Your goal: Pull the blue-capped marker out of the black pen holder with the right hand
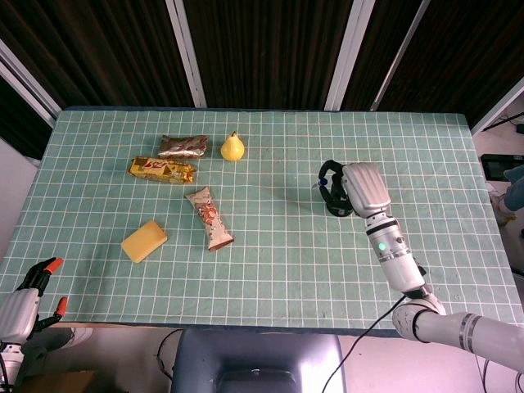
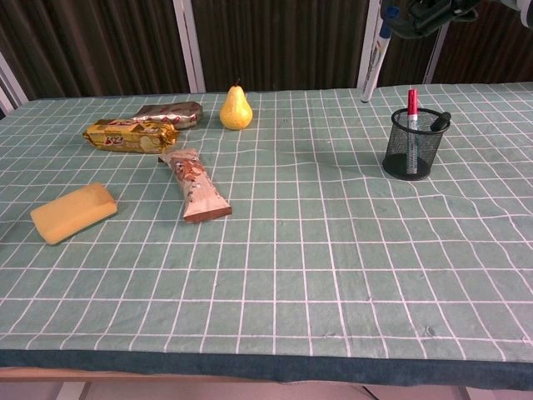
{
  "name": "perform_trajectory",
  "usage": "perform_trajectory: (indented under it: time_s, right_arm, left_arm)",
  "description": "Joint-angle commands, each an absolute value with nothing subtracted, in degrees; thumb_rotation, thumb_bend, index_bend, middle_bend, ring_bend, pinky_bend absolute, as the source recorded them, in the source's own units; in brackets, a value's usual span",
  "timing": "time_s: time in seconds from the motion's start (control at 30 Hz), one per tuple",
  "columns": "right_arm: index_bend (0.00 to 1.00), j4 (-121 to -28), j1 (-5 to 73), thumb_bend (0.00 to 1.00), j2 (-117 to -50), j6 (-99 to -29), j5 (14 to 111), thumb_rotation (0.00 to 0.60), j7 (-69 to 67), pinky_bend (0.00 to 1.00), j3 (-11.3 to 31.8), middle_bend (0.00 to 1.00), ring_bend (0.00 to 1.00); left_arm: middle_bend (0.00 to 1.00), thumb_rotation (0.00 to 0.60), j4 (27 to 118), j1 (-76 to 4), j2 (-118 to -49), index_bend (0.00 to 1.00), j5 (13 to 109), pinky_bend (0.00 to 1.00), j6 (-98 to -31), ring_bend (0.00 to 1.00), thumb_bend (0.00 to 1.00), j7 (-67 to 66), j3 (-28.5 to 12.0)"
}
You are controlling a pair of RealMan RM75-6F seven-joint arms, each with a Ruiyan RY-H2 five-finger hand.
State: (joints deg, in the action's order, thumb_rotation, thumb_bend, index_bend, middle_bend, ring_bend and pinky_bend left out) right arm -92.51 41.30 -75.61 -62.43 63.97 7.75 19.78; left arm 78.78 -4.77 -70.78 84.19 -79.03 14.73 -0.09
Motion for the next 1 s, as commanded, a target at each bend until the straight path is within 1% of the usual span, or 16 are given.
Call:
perform_trajectory:
  time_s: [0.03,0.3,0.47,0.57,0.63,0.8,1.0]
  right_arm:
    - [0.82,-93.3,41.4,0.82,-74.9,-60.1,65.6,0.600,6.7,1.00,18.0,1.00,1.00]
    - [0.82,-92.5,44.7,0.83,-73.4,-50.7,65.8,0.600,12.7,1.00,12.9,1.00,1.00]
    - [0.83,-91.8,46.9,0.83,-73.4,-48.0,64.0,0.600,20.3,1.00,10.5,1.00,1.00]
    - [0.84,-91.6,48.0,0.84,-73.5,-48.0,62.0,0.600,26.2,1.00,9.3,1.00,1.00]
    - [0.84,-91.3,48.7,0.84,-74.2,-49.2,60.0,0.600,31.6,1.00,8.4,1.00,1.00]
    - [0.86,-91.5,50.5,0.85,-75.5,-50.5,52.8,0.600,41.3,1.00,6.9,1.00,1.00]
    - [0.86,-90.4,51.8,0.85,-77.5,-51.2,48.1,0.600,45.1,1.00,5.8,1.00,1.00]
  left_arm:
    - [0.05,0.600,78.7,-4.8,-70.8,0.12,84.2,0.32,-79.0,0.05,0.46,14.8,-0.1]
    - [0.05,0.600,78.5,-4.8,-70.9,0.12,84.0,0.32,-78.6,0.05,0.46,15.0,-0.1]
    - [0.05,0.600,78.4,-4.8,-70.9,0.12,83.9,0.32,-78.5,0.05,0.46,15.2,0.0]
    - [0.05,0.600,78.4,-4.7,-70.9,0.12,83.8,0.32,-78.5,0.05,0.46,15.3,-0.1]
    - [0.05,0.600,78.3,-4.7,-71.0,0.12,83.8,0.32,-78.4,0.05,0.46,15.3,0.0]
    - [0.05,0.600,78.2,-4.8,-71.1,0.12,83.7,0.32,-78.1,0.05,0.46,15.5,0.0]
    - [0.05,0.600,78.3,-4.8,-71.0,0.12,83.8,0.32,-78.1,0.05,0.46,15.5,0.0]
